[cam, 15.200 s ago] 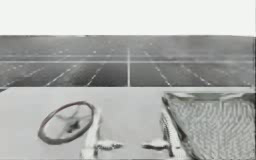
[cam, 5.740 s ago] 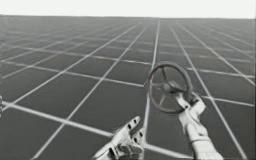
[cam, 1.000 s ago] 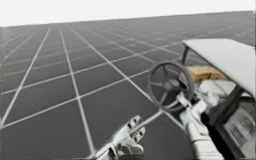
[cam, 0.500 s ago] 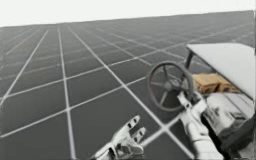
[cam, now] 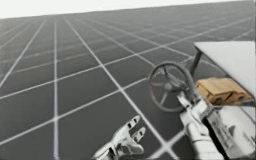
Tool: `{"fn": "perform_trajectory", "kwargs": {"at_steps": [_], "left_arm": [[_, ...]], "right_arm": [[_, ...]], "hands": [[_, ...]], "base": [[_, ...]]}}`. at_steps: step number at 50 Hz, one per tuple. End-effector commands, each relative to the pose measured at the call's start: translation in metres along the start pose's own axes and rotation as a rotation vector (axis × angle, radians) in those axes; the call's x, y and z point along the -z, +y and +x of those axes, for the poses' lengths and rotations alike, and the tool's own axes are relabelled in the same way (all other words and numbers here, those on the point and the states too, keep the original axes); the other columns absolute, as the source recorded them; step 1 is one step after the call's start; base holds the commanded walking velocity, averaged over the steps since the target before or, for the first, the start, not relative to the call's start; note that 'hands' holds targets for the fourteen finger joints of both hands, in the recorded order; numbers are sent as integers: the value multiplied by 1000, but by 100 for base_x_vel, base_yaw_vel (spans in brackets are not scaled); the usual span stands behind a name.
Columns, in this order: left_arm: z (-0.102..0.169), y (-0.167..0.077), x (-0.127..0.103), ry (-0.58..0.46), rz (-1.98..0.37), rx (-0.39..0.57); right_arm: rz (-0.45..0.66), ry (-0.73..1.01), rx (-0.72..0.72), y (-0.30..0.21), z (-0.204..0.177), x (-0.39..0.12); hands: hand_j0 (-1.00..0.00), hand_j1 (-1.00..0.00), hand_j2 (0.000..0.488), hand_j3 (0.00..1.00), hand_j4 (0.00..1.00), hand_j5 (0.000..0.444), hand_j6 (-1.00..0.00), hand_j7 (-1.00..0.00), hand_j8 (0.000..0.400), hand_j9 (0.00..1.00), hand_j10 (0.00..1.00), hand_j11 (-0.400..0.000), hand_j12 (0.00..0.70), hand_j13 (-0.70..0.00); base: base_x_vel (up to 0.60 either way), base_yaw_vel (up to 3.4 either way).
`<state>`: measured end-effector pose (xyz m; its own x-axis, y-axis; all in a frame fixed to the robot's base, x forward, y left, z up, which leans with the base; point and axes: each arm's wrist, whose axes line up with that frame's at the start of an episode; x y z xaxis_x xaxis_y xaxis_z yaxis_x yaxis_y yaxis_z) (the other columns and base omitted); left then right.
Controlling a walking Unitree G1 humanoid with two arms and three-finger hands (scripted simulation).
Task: Pick up and drop off the object
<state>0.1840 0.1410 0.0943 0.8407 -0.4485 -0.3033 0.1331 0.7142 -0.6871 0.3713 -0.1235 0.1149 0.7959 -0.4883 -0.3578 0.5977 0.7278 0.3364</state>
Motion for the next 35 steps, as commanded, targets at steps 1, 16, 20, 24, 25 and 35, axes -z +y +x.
{"fn": "perform_trajectory", "kwargs": {"at_steps": [1,16,20,24,25,35], "left_arm": [[-3,3,0,-15,-14,5],[-3,3,0,-15,-14,5],[-3,3,0,-15,-14,5],[-3,3,0,-15,-14,5],[-3,3,0,-15,-14,5],[-3,3,0,-15,-14,5]], "right_arm": [[3,-32,-35,11,-7,-8],[3,-32,-35,11,-7,-8],[3,-32,-35,11,-7,-8],[3,-32,-35,11,-7,-8],[3,-32,-35,11,-7,-8],[3,-32,-35,11,-7,-8]], "hands": [[0,0,0,1000,1000,0,0,0,0,1000,1000,-400,0,-700],[0,0,0,1000,1000,0,0,0,0,1000,1000,-400,0,-700],[0,0,0,1000,1000,0,0,0,0,1000,1000,-400,0,-700],[0,0,0,1000,1000,0,0,0,0,1000,1000,-400,0,-700],[0,0,0,1000,1000,0,0,0,0,1000,1000,-400,0,-700],[0,0,0,1000,1000,0,0,0,0,1000,1000,-400,0,-700]], "base": [[37,7],[33,4],[26,6],[18,-213],[18,-204],[20,-175]]}}
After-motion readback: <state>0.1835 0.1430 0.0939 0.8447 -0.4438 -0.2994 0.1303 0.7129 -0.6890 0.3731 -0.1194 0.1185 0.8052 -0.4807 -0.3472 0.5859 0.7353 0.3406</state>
